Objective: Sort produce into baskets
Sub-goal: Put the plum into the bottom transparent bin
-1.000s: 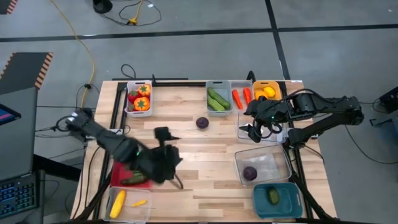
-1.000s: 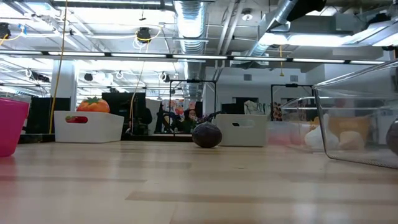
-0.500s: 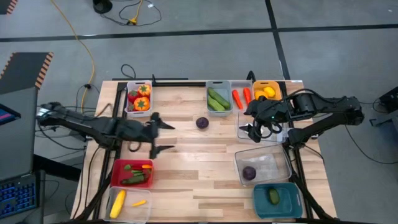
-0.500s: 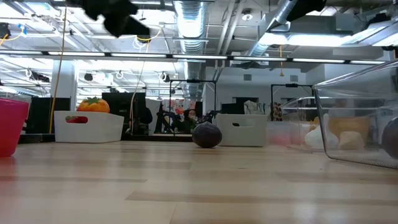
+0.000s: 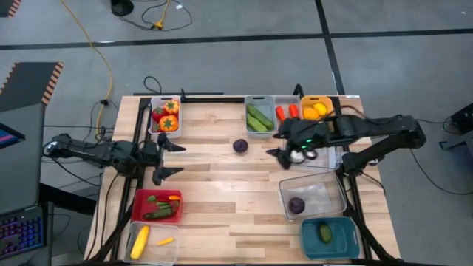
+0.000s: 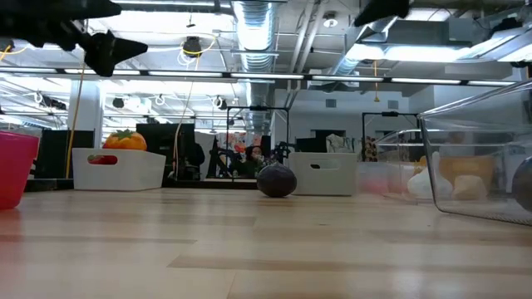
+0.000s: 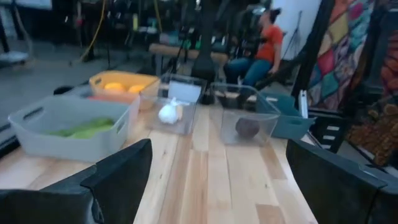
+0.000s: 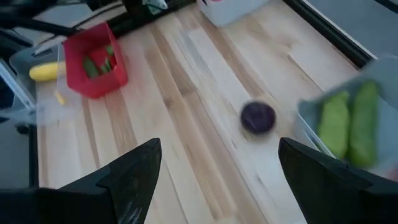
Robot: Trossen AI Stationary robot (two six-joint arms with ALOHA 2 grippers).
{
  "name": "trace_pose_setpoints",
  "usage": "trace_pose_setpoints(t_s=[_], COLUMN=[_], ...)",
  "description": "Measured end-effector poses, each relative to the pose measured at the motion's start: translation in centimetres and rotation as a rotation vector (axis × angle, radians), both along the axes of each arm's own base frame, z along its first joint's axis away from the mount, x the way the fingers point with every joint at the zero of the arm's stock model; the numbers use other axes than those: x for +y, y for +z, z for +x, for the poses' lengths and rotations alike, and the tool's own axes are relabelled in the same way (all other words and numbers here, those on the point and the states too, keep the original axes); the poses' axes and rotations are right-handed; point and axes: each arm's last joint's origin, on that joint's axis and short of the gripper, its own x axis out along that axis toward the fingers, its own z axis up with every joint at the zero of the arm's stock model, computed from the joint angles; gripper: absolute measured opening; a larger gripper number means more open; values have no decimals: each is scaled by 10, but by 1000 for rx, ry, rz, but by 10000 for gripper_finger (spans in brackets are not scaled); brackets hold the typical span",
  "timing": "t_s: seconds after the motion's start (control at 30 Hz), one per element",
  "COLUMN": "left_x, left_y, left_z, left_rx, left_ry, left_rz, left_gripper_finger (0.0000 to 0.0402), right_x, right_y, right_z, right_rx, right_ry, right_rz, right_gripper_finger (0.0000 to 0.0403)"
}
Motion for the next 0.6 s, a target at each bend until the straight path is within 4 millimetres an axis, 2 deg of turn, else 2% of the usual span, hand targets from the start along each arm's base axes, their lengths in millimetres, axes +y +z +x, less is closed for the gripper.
trace_pose_setpoints(t_s=[0.23,0.4,0.6], left_x=[-3,-3,-3], left_y=[-24,-35,-44], left_z=[-4,-3,-2], left_rx=[-124,-191,-189], left_ry=[-129,-133,-96], left_rz=[30,64,115], left_gripper_finger=[357,352,298], right_x=[4,0,-13], right_y=[-30,-55,-83], right_z=[63,99,130], right_rx=[-48,-52,26], right_ry=[1,32,64], right_rz=[2,-56,-63], right_gripper_finger=[350,350,350])
